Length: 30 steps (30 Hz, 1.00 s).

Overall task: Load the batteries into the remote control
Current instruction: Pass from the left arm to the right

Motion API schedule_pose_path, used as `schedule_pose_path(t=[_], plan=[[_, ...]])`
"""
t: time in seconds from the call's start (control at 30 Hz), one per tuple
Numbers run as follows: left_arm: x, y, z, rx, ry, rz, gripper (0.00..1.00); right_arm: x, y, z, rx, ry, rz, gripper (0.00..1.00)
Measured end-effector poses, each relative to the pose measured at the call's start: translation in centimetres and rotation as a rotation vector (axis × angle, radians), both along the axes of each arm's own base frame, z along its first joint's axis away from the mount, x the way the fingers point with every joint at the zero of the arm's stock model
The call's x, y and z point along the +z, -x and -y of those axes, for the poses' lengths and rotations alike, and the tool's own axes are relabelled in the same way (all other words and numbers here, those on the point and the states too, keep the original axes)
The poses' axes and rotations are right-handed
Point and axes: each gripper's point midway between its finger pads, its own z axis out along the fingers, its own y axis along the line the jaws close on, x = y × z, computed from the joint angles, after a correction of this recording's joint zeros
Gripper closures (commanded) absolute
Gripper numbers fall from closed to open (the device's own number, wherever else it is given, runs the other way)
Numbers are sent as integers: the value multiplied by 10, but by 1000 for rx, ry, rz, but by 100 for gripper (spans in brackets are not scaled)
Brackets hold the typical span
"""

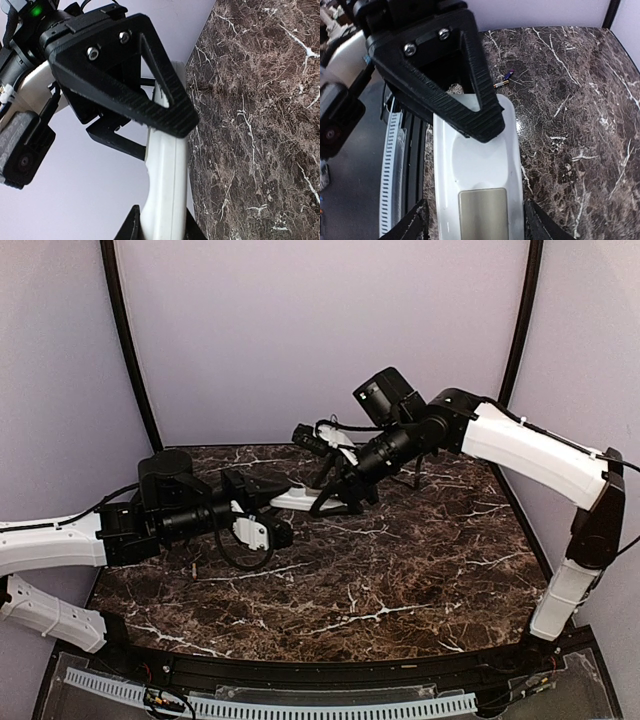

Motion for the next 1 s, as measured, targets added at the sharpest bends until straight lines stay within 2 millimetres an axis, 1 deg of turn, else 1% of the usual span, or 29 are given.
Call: schedule_pose_path(t=[0.13, 0.33, 0.47, 0.63, 0.67, 0.7, 0.8, 0.83, 0.97, 1.0], plan=[[-2, 0, 0, 0, -4, -3, 100, -7, -1, -4, 6, 15, -17, 48], [-3, 0, 0, 0, -10, -7, 100, -9, 0, -3, 15, 21, -24, 48], [-5, 0, 0, 0, -11, -9, 100, -10, 1, -3, 17, 25, -26, 43], [-5, 0, 0, 0, -12, -9, 100, -18, 0, -3, 19, 43, -38, 41], [-5, 0, 0, 0, -12, -9, 100, -19, 0, -4, 19, 47, -41, 43], [-5, 0, 0, 1, -12, -9, 100, -21, 0, -4, 20, 50, -43, 48], [-5, 0, 0, 1, -13, -9, 100, -22, 1, -3, 26, 52, -45, 67], [-6, 0, 0, 1, -13, -8, 100, -22, 2, -3, 26, 54, -47, 71], [-6, 0, -1, 4, -9, -16, 99, -21, 2, -4, 30, 52, -41, 79], [-6, -1, -1, 9, -8, -18, 88, -22, 2, -3, 30, 53, -41, 80]])
